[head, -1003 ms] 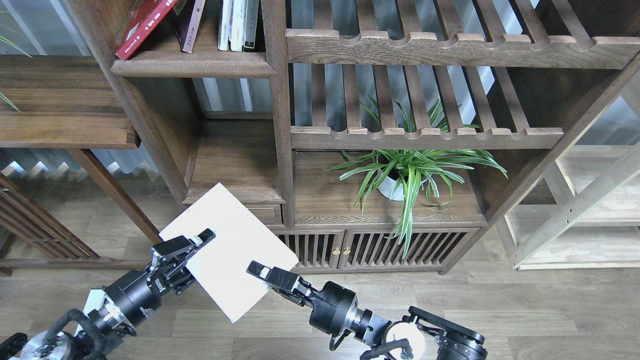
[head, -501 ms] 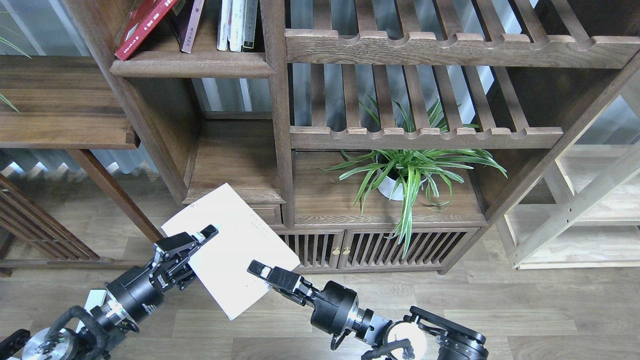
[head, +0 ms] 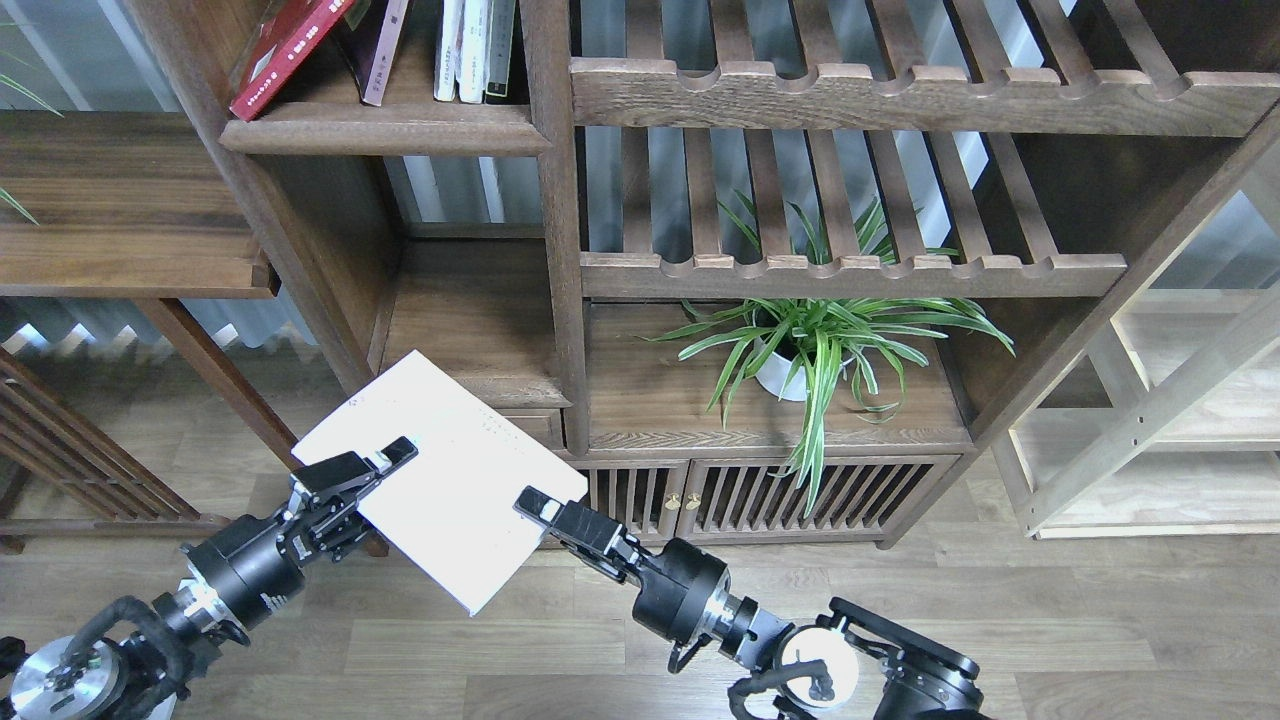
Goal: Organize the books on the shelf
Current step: 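Grasp the white book's edge with the left gripper, then release the white book from the right gripper and lift with the left, then lift the white book with the left gripper up to the upper shelf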
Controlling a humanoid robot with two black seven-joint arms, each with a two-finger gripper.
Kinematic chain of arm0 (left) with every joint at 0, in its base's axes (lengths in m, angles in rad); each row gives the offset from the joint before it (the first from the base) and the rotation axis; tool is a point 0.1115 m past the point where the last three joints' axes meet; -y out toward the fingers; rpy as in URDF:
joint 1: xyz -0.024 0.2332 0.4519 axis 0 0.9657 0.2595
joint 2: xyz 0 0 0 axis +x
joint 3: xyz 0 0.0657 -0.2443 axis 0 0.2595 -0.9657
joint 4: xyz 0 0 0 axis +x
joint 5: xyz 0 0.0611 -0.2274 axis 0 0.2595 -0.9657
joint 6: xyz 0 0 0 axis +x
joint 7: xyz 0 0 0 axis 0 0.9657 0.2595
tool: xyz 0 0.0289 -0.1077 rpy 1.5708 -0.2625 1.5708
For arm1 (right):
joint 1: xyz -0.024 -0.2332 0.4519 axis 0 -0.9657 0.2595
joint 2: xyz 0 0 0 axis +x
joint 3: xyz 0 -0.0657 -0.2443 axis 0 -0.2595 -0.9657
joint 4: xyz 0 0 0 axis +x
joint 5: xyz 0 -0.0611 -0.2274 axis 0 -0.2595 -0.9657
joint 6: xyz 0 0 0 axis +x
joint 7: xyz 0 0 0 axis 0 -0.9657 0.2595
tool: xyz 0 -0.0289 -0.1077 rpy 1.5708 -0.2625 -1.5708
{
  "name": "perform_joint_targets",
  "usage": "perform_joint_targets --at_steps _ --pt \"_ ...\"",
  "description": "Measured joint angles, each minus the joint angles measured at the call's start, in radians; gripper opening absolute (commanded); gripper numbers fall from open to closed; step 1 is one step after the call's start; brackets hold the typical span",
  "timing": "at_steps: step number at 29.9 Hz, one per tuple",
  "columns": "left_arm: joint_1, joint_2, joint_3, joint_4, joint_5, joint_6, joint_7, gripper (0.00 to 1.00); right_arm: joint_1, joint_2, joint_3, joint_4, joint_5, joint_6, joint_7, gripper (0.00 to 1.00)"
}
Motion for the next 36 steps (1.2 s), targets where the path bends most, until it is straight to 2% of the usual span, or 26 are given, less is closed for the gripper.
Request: perform_joint_targets --at_steps 2,3,4,10,17,26,36 --pt "-0.001 -0.001 -0.004 0.0 0.002 0.0 0.0 0.02 -0.004 -0.012 0.003 0.0 -0.002 0.001 0.0 0.88" --pt "-0.002 -0.002 -0.004 0.0 0.003 0.0 0.0 0.02 -0.006 -0.016 0.005 -0.001 -0.002 0.002 0.0 0.98" --pt "-0.003 -0.002 -0.005 -0.002 0.003 0.0 0.0 0.02 -0.007 -0.018 0.007 -0.001 -0.002 0.003 0.0 1.0" --pt "-0.008 0.01 -0.035 -0.04 0.02 0.0 0.0 0.02 -0.017 -0.021 0.084 -0.106 -0.002 0.017 0.005 1.0" --pt "-0.01 0.041 -0.215 -0.148 0.261 0.0 0.0 0.03 -0.02 0.001 0.186 -0.264 0.001 0.019 0.004 1.0" --pt "-0.032 0.045 -0.541 -0.363 0.677 0.0 0.0 0.03 -0.012 0.003 0.22 -0.288 0.004 0.019 0.002 1.0" --pt "-0.199 0.129 -0.705 -0.417 0.891 0.0 0.0 0.03 0.004 0.003 0.223 -0.288 0.005 0.019 0.001 1.0"
